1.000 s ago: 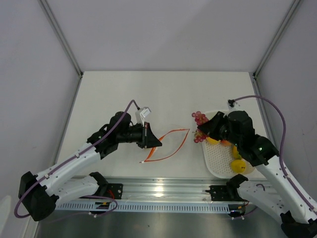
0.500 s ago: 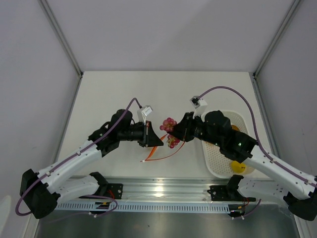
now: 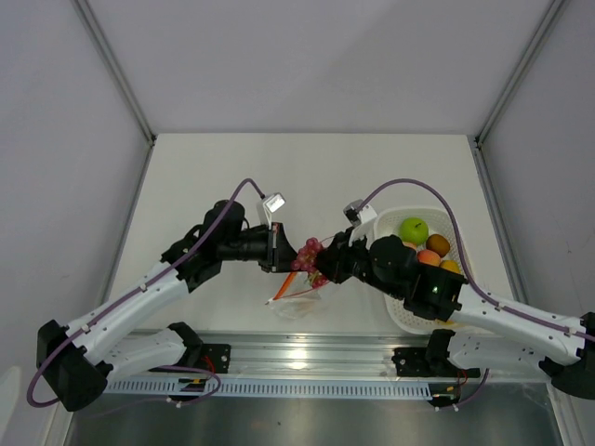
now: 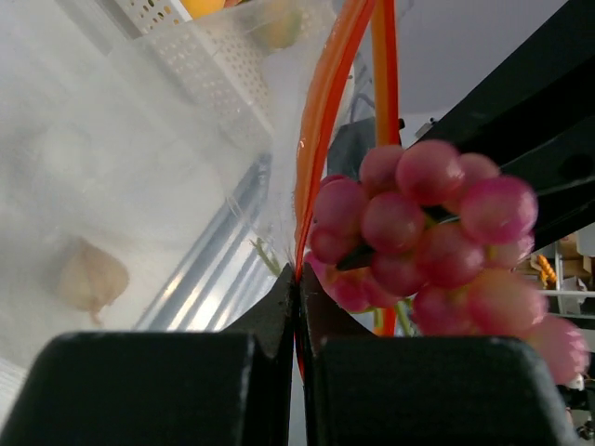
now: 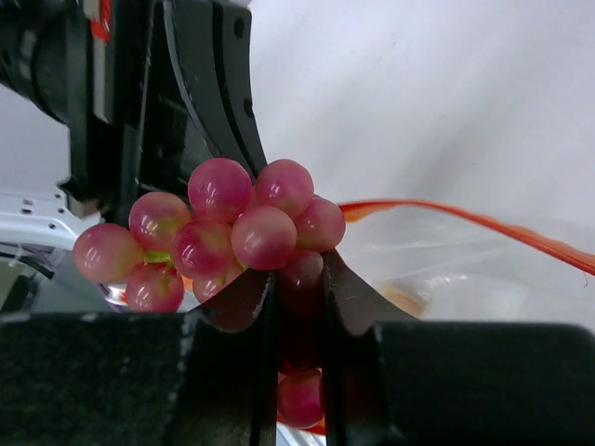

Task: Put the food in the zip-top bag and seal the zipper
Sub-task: Place the fake fruit in the zipper food storage bag.

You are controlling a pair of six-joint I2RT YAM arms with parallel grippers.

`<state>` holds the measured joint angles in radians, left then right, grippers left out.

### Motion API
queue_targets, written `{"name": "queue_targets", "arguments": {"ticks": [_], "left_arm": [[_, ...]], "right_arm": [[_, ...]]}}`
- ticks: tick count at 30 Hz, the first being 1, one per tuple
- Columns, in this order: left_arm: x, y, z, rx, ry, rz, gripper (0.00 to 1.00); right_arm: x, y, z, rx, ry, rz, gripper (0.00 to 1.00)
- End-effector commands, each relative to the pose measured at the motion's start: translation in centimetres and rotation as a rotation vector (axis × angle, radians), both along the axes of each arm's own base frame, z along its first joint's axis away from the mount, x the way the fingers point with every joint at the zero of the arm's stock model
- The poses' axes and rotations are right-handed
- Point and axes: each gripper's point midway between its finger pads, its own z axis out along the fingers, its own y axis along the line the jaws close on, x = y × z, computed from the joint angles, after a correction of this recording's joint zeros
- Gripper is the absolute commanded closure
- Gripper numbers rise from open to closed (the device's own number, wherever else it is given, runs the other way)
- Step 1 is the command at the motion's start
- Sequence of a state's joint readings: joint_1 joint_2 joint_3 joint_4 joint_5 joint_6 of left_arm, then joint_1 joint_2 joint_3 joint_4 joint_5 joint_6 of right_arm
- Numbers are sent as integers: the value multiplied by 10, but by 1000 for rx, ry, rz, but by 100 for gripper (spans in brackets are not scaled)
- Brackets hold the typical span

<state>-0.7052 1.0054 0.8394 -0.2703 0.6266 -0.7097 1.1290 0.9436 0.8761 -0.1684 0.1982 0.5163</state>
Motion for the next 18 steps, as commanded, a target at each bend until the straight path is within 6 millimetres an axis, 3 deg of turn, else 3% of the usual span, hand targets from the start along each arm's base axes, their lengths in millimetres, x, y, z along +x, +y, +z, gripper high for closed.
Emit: {"name": "queue_targets", "arguments": {"ticks": [1, 3, 6, 7, 9, 10, 12, 13, 18], "left_arm": [[2, -3, 40, -97, -31, -4, 99], [4, -1, 40, -97, -27, 10, 99], [5, 0, 43, -106, -28, 25, 99], [5, 1, 45, -115, -34, 25, 99], [3, 0, 47, -124, -29, 17, 99], [2, 0, 47, -127, -26, 12, 99], [0, -1, 50, -144, -26, -1, 99], [-2, -2, 51, -151, -24, -14, 100], [-6, 0, 52, -157, -26, -23, 99]], "right_arm": [[5, -5, 22, 58, -107, -54, 83], [3, -10, 21, 62, -116, -72, 80], [4, -18, 13, 41, -106, -104, 64], [5, -20, 13, 40, -98, -115, 54], [4, -22, 7, 15, -89, -114, 45], [5, -22, 6, 11, -84, -119, 32], [8, -24, 3, -6, -62, -147, 25], [9, -22, 1, -17, -57, -147, 17], [15, -18, 5, -41, -30, -184, 16]]}}
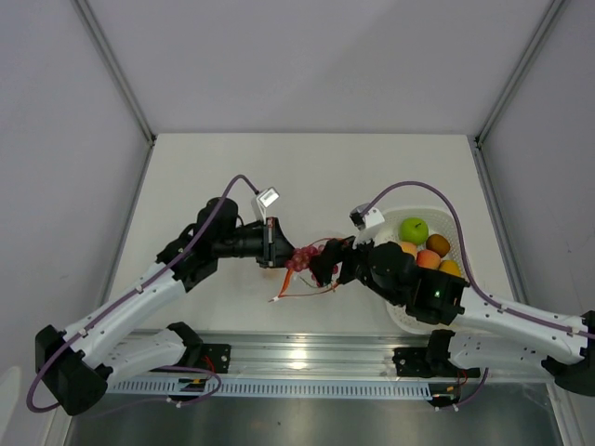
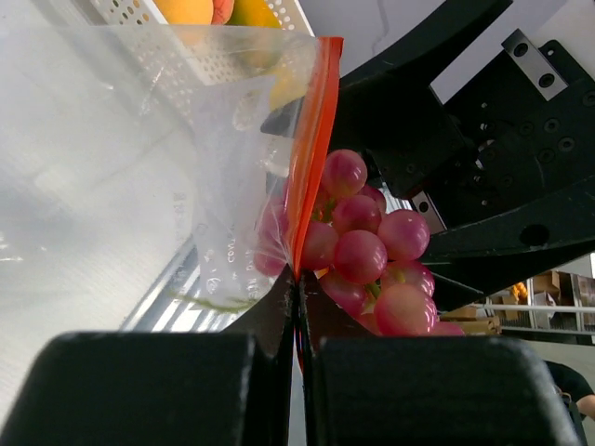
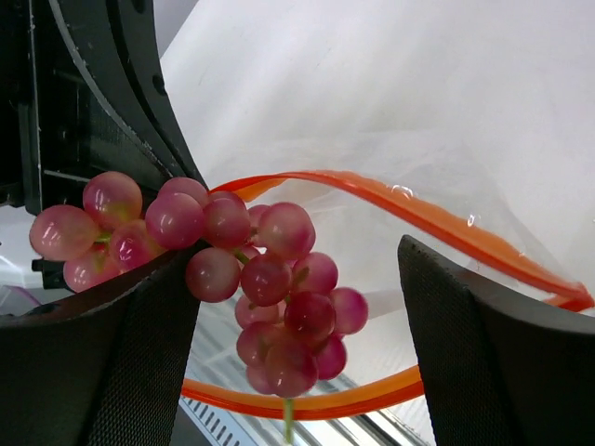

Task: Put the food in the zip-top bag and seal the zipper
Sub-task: Place the fake fruit in the zipper food storage bag.

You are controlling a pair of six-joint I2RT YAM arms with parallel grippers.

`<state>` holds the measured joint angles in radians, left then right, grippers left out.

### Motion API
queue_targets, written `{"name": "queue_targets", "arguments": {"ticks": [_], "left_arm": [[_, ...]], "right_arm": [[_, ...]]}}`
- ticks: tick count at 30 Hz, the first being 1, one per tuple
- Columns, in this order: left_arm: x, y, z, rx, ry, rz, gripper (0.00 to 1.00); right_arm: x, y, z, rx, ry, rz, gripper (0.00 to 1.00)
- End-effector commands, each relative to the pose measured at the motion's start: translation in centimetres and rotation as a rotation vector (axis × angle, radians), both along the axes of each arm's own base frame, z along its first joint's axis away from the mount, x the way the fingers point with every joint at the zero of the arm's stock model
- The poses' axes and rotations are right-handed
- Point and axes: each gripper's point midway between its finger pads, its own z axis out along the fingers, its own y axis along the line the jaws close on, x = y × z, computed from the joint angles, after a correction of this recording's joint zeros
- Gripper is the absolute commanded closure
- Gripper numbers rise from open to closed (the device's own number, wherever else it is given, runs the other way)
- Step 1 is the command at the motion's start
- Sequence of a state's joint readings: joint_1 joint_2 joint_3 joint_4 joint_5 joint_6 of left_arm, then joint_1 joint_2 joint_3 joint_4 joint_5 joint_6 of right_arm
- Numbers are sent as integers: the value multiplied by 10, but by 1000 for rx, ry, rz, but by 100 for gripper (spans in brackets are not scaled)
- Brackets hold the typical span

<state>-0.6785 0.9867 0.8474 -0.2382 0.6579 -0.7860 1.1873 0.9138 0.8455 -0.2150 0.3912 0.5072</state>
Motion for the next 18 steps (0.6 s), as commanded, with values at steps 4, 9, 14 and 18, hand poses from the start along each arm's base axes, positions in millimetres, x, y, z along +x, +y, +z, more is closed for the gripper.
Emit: {"name": "queue_targets", "arguments": {"ticks": [4, 9, 14, 18], "left_arm": [[-10, 1, 35, -96, -69, -35, 99], [-12, 7, 47, -108, -98, -12, 99], [-10, 18, 58, -113, -150, 59, 99], [-10, 18, 62, -123, -159, 66, 99]], "right_arm": [[13, -5, 12, -5, 22, -109, 16], [12, -22, 4, 4, 49, -162, 16], [7, -35, -3, 4, 57, -163, 17], [-3, -24, -6, 0, 64, -80, 18]]}}
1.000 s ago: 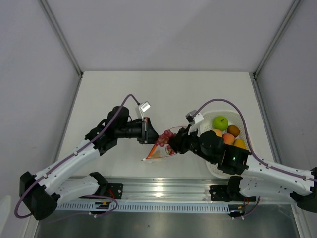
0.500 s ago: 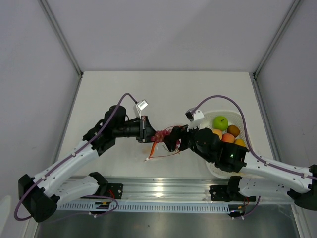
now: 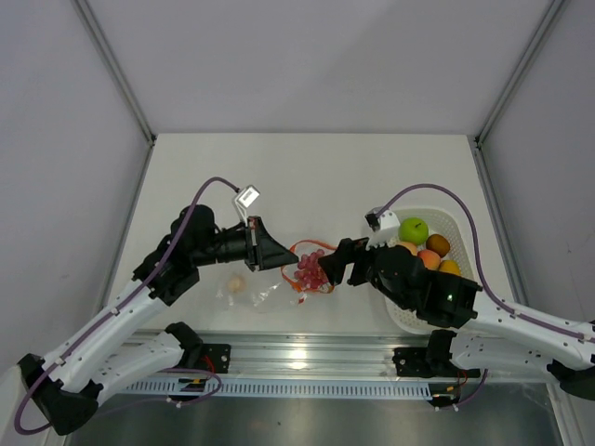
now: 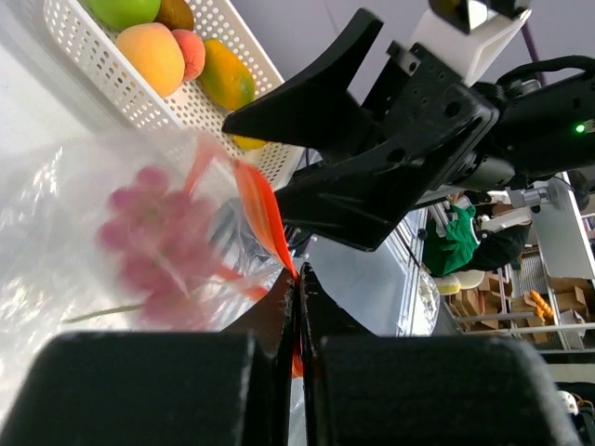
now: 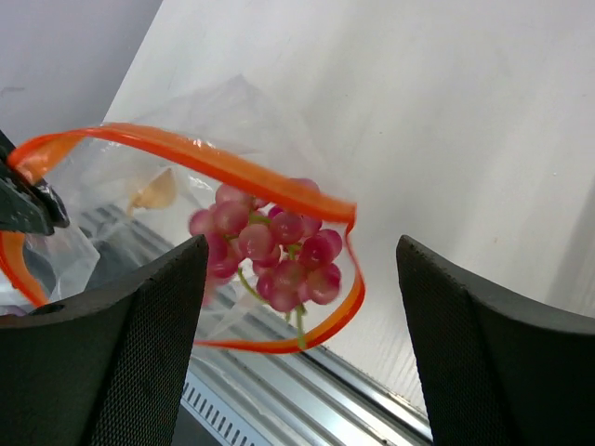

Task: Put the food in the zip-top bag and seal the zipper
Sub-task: Place the fake fruit in the zipper food storage bag.

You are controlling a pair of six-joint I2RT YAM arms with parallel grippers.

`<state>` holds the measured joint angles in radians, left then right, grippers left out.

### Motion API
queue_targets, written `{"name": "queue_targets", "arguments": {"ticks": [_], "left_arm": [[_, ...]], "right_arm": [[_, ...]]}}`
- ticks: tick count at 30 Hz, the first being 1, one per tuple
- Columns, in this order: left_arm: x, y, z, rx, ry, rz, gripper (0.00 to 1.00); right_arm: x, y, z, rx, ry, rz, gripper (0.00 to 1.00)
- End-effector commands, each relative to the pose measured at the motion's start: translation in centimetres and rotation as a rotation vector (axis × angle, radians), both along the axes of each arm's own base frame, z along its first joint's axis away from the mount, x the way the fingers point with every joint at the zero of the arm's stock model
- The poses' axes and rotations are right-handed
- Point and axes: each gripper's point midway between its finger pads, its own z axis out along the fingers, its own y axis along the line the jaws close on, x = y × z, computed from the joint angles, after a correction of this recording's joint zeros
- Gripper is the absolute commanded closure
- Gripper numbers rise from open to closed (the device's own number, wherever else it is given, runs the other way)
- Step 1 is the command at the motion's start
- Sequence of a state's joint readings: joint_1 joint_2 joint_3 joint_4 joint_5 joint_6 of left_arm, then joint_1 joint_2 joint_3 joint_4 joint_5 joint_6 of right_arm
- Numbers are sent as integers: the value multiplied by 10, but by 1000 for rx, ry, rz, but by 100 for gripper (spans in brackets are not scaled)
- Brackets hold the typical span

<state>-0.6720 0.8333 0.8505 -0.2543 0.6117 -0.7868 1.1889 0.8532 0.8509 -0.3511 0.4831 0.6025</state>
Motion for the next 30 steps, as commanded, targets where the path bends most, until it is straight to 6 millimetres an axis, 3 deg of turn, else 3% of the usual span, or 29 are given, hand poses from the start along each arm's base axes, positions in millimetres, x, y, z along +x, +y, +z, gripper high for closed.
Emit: {"name": "queue_targets", "arguments": {"ticks": [1, 6, 9, 11, 12, 16, 18, 21, 22, 25, 30], "left_arm": [[2, -1, 27, -48, -44, 13, 99], [2, -4, 25, -52, -31, -1, 99], [3, 0, 21, -32, -41, 18, 99], [8, 2, 13, -6, -48, 46, 99], [8, 2, 5, 9, -34, 45, 99], [8, 0, -1, 4, -30, 40, 99], [9, 0, -5, 9, -24, 39, 99], [8, -3, -8, 9, -19, 21, 99], [9, -4, -10, 12, -18, 18, 99], [9, -5, -14, 17, -13, 10, 100], [10, -5, -20, 31, -13, 9, 99]], "right_arm": [[-4, 8, -3, 1, 7, 43, 18], [-2, 21, 1, -5, 19, 55, 18], [6, 14, 13, 16, 32, -25, 18], [16, -6, 15, -6, 39, -125, 17], [19, -12, 25, 30, 60, -172, 11], [37, -61, 19, 28, 159, -370, 7], [48, -91, 11, 49, 224, -452, 6], [51, -114, -15, 63, 336, -495, 6], [60, -136, -27, 67, 369, -583, 6], [64, -160, -53, 55, 477, -656, 7], [63, -162, -98, 9, 603, -679, 9]]}}
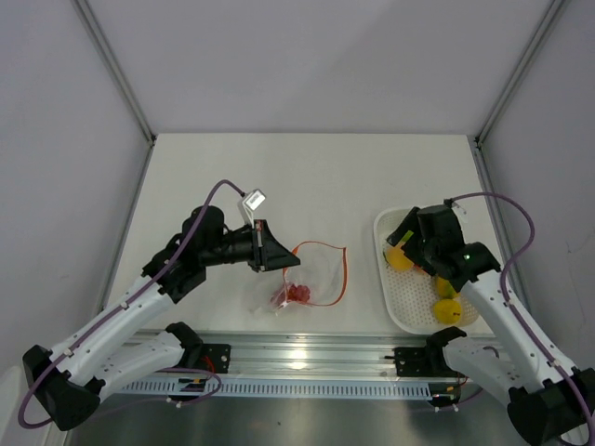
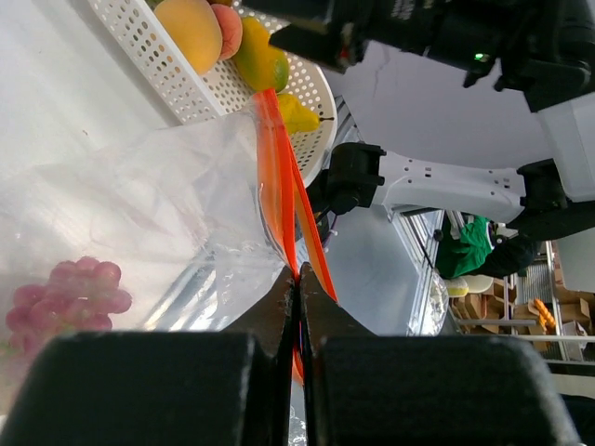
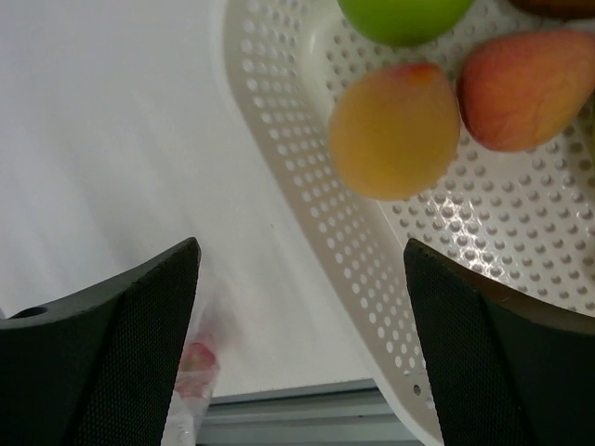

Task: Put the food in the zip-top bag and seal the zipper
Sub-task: Pick up the fake fruit from the bin.

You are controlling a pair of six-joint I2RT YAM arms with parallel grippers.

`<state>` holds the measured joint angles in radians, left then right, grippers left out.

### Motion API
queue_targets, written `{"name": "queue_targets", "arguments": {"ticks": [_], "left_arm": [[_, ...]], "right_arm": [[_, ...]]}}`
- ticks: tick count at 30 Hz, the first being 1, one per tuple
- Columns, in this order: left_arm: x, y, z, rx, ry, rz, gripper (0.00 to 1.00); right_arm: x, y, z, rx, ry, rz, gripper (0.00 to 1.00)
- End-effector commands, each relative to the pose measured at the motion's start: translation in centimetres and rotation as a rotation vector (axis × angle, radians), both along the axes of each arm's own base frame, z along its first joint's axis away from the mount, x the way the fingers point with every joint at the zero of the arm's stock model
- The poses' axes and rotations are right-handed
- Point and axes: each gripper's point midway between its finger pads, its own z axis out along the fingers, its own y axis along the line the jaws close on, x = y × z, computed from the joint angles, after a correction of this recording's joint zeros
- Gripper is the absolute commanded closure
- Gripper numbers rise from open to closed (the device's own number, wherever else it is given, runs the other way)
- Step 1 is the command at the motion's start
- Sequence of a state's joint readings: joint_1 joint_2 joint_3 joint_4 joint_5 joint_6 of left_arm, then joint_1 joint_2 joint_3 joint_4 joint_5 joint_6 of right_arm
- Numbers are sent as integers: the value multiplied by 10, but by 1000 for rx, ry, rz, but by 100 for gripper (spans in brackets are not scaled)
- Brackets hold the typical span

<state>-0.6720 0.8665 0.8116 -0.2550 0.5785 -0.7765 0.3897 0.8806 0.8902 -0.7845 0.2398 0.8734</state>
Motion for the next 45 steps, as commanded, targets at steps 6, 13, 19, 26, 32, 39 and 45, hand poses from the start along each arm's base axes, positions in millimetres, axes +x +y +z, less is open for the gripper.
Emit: {"name": "queue_targets", "arguments": {"ticks": [6, 13, 19, 26, 32, 39, 45], "left_arm": [[-2, -5, 2, -25, -42, -37, 99], [-2, -4, -4, -15, -36, -41, 99], [-2, -6, -4, -18, -35, -52, 99], [-1, -7, -5, -6, -35, -55, 99], [-1, -7, -8, 1, -30, -58, 99], [-2, -5, -12, 14, -27, -57, 99], [-4, -4, -13, 18, -28, -60, 100]], "right_arm": [[-3, 12, -55, 44, 141, -7, 12], [5, -3, -71, -26, 155, -89, 11], [17, -11, -80, -64, 144, -120, 10], [31, -11, -93, -52, 152, -124, 9], [39, -12, -103, -67, 160, -121, 10], [41, -16, -116, -90, 184, -130, 10], [40, -18, -125, -96, 196, -144, 14]]}}
